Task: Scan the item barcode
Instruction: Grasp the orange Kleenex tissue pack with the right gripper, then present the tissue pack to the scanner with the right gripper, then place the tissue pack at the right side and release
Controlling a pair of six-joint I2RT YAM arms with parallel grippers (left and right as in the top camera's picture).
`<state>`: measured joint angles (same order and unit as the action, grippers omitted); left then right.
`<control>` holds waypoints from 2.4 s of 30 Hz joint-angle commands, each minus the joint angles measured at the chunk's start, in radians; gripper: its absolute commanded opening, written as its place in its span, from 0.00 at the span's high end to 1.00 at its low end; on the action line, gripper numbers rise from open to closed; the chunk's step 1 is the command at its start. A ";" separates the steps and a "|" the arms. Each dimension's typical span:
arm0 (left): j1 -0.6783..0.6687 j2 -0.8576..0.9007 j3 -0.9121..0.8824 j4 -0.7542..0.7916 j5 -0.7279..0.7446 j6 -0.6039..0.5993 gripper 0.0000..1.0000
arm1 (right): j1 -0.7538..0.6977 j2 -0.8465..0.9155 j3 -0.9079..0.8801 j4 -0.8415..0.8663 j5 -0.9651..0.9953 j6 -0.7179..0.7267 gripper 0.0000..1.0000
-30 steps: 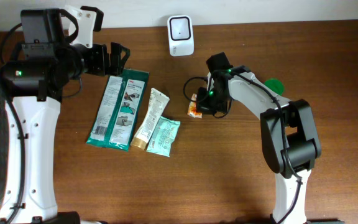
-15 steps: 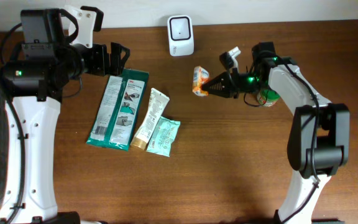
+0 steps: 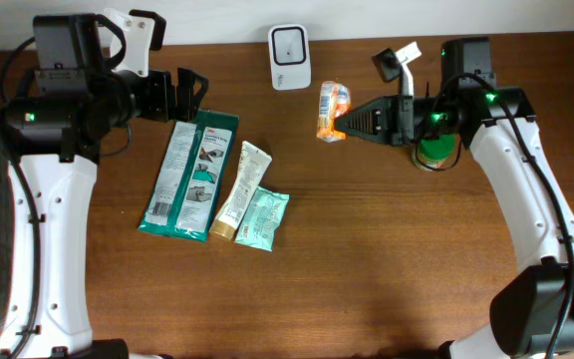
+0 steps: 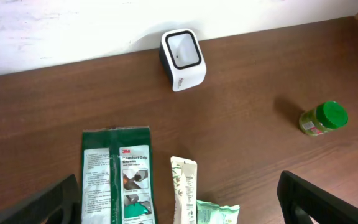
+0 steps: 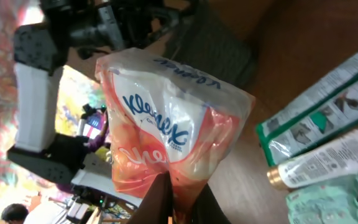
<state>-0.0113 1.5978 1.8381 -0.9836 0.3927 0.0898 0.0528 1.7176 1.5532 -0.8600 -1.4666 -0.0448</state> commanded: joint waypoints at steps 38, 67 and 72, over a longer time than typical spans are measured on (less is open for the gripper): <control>-0.001 -0.007 0.010 0.001 0.007 0.020 0.01 | 0.444 0.954 0.904 0.540 2.169 -0.793 0.96; -0.001 -0.007 0.010 0.001 0.007 0.020 0.01 | 0.243 0.511 0.735 -0.688 1.527 0.239 0.96; -0.001 -0.007 0.010 0.001 0.008 0.020 0.01 | 0.174 0.511 0.435 -0.595 1.561 0.253 0.96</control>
<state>-0.0113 1.5978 1.8381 -0.9840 0.3927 0.0898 0.2604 2.2234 2.0808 -1.4727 0.0692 0.1841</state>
